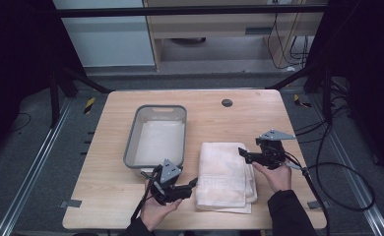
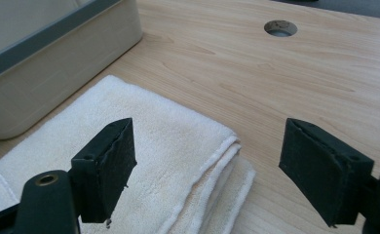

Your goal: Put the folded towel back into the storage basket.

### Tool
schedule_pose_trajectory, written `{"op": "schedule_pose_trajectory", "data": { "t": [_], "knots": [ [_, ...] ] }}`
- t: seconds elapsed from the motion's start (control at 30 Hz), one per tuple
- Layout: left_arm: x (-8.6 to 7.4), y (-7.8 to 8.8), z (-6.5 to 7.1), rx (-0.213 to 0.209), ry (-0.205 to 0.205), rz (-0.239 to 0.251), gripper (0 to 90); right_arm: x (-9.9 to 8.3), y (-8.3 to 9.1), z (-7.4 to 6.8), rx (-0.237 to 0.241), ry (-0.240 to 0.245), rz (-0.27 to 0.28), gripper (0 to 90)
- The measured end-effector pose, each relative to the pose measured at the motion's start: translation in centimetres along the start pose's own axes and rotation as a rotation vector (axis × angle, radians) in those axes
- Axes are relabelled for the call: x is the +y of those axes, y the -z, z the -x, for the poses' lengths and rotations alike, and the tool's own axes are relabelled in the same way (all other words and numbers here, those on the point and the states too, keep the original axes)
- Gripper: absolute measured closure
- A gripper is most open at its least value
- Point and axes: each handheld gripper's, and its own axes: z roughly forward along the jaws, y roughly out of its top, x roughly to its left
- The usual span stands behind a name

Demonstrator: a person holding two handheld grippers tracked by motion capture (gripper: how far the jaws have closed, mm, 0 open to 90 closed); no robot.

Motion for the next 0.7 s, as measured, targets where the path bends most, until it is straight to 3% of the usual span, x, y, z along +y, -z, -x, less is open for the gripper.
{"op": "schedule_pose_trajectory", "data": {
  "t": [0.27, 0.7],
  "knots": [
    [-0.5, -1.0, 0.9, -0.011, -0.022, -0.034, 35.5, -0.9, -0.4, 0.6, 0.002, -0.034, 0.003, 21.5],
    [-1.2, -2.7, 1.7, -0.020, -0.028, -0.078, 35.9, -1.1, -1.2, 0.7, 0.000, -0.015, -0.039, 20.6]
  ]
}}
